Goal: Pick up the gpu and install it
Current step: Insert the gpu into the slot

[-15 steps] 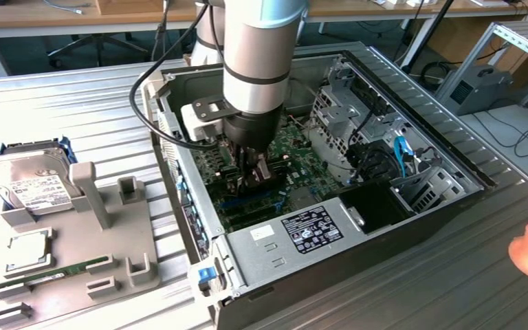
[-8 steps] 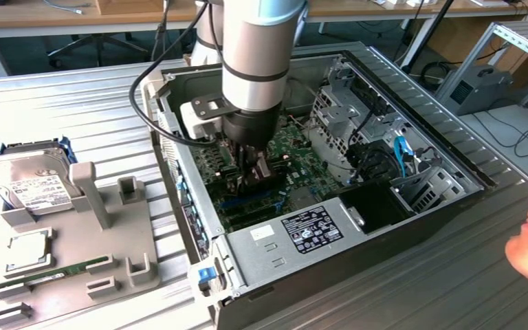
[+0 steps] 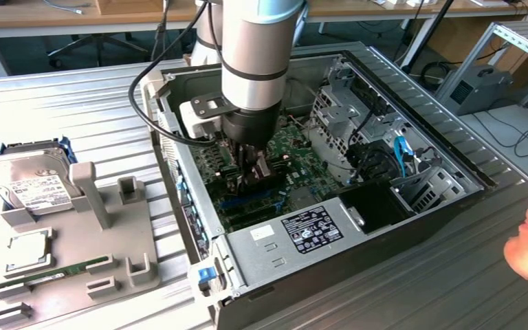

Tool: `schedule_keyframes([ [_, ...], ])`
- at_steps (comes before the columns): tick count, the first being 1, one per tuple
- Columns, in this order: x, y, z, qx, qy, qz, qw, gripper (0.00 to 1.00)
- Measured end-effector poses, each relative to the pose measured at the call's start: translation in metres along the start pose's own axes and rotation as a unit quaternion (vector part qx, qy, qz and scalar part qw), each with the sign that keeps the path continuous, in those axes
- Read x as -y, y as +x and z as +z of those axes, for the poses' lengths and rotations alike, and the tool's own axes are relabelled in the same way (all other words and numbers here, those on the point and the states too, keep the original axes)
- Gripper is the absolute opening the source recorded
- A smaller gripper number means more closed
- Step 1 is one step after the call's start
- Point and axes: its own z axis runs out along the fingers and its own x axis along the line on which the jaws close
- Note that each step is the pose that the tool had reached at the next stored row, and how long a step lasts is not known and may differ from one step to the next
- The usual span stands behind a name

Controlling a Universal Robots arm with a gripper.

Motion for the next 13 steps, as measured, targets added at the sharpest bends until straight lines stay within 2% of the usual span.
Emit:
schedule_keyframes([
  [13, -0.0001, -0.0001, 0.0024, 0.0001, 0.0001, -0.001, 1.0000, 0.26],
])
